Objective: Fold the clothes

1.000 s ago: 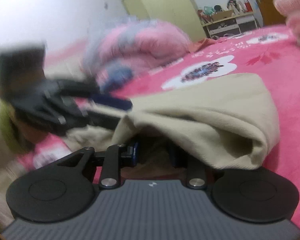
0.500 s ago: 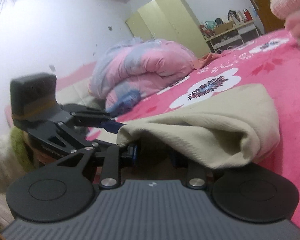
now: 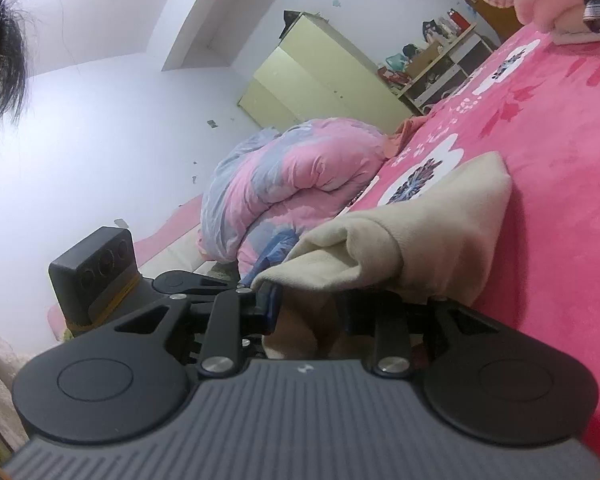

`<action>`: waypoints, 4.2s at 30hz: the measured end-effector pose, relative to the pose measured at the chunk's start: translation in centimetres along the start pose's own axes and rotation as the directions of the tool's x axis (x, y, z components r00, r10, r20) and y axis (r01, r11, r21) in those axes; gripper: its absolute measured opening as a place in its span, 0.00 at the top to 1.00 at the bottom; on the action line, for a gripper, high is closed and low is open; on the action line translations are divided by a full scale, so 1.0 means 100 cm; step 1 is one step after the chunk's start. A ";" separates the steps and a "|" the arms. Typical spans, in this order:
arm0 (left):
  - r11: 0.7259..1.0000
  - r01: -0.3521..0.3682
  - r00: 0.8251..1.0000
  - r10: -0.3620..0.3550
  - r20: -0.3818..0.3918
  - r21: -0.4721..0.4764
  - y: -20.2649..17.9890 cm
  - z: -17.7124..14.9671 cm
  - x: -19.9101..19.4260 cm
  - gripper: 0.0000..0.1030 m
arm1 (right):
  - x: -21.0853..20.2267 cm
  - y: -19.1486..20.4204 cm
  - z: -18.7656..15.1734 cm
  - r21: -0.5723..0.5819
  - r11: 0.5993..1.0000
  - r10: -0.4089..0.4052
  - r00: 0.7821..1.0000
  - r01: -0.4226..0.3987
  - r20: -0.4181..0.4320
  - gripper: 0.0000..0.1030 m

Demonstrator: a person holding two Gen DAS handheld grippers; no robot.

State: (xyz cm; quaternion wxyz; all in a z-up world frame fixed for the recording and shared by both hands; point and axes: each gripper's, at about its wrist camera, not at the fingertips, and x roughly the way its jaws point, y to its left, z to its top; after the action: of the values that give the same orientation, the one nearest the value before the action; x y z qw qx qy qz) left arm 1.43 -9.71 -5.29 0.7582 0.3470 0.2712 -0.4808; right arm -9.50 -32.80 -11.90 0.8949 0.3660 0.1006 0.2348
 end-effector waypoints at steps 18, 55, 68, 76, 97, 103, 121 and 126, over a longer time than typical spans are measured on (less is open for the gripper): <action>0.964 -0.246 0.968 0.240 0.067 0.104 -0.033 0.005 -0.016 0.92 | -0.013 0.064 0.013 -0.203 0.976 -0.116 0.981 0.083 -0.153 0.60; 0.976 0.082 0.997 -0.080 0.017 -0.203 0.021 0.004 0.003 0.70 | -0.004 0.065 0.009 -0.504 0.814 -0.413 0.898 0.289 -0.153 0.80; 0.977 0.069 0.995 -0.053 0.086 -0.200 0.025 0.003 -0.009 0.90 | 0.011 -0.011 -0.012 0.372 0.888 -0.222 0.961 0.269 -0.163 0.78; 0.969 0.114 0.987 -0.084 0.139 -0.218 0.033 -0.003 -0.016 0.91 | 0.051 0.056 -0.016 -0.292 0.859 -0.458 0.887 0.421 -0.067 0.95; 0.973 0.089 0.996 -0.083 0.034 -0.212 0.024 0.022 0.014 0.62 | 0.054 0.063 -0.013 -0.563 0.706 -0.438 0.890 0.429 0.129 0.96; 0.982 0.031 0.999 -0.032 0.000 -0.187 0.018 0.030 0.022 0.86 | 0.035 0.042 -0.004 -0.386 0.859 -0.317 0.941 0.337 0.117 0.95; 0.989 -0.129 0.990 0.132 0.039 -0.074 -0.008 0.033 0.013 0.91 | -0.013 0.081 -0.020 -0.414 0.866 -0.335 0.940 0.282 -0.061 0.65; 0.989 -0.139 0.988 0.142 0.060 -0.042 -0.014 0.031 0.009 0.91 | 0.018 0.077 -0.012 -0.459 0.805 -0.431 0.902 0.377 -0.015 0.88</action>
State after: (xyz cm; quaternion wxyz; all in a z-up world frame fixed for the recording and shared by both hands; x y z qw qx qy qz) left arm 0.74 -13.04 -4.43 0.8048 0.3354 0.2310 -0.4318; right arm -11.03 -26.36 -7.40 0.9761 0.1069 0.1728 0.0768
